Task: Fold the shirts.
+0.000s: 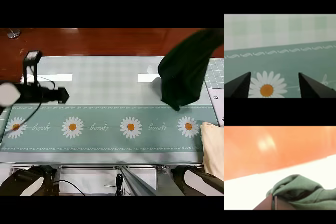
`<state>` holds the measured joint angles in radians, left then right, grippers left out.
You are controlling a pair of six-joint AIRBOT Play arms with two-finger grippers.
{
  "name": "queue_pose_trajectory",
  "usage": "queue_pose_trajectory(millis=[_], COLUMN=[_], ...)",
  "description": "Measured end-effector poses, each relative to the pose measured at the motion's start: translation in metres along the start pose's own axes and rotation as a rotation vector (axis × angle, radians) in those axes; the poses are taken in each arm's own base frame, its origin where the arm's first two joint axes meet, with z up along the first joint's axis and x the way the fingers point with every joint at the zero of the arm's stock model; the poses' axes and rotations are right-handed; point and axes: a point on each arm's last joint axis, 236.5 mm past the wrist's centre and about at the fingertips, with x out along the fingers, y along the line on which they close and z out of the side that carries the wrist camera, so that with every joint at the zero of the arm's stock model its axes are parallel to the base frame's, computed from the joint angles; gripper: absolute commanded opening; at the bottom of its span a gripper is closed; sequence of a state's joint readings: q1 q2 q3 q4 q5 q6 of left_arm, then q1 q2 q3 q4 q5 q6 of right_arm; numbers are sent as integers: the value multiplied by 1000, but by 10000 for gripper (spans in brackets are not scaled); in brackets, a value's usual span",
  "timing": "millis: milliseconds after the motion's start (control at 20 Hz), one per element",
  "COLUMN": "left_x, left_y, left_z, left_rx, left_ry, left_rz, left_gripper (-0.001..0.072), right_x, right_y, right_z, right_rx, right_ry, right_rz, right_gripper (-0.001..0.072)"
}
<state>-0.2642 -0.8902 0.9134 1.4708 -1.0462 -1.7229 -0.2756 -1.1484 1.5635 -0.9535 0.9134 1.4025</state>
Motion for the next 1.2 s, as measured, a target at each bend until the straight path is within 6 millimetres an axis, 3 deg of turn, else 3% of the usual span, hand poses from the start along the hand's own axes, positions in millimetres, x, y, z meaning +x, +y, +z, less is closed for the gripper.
queue_pose_trajectory(millis=[100,250,400,500,650,800,900,1000,1150,1200], left_x=[-8,-10,-10,-10,-12,-14,-15,-16,-16,-16], left_y=[-17,-30,-36,-38,-38,-20,-2,15,30,32], left_z=[-23,-43,-46,-42,-28,-13,-5,-2,-4,-6], left_rx=[-4,-30,-55,-64,-87,-140,-188,-233,-273,-280], left_ry=[-14,-23,-47,-75,-134,-193,-219,-230,-218,-213], left_rz=[-69,-125,-156,-167,-177,-151,-119,-88,-61,-56], left_gripper=[701,701,701,701,701,701,701,701,701,701], right_x=[-46,-106,-151,-167,-170,-161,-145,-117,-58,-40], right_y=[44,105,152,175,202,240,262,277,291,291], right_z=[39,73,86,76,40,-13,-61,-117,-215,-257], right_rx=[-64,-147,-217,-257,-310,-352,-374,-398,-356,-333], right_ry=[-123,-251,-311,-282,-157,1,143,288,493,584], right_rz=[74,199,310,377,479,617,687,714,693,676], right_gripper=[18,18,18,18,18,18,18,18,18,19])
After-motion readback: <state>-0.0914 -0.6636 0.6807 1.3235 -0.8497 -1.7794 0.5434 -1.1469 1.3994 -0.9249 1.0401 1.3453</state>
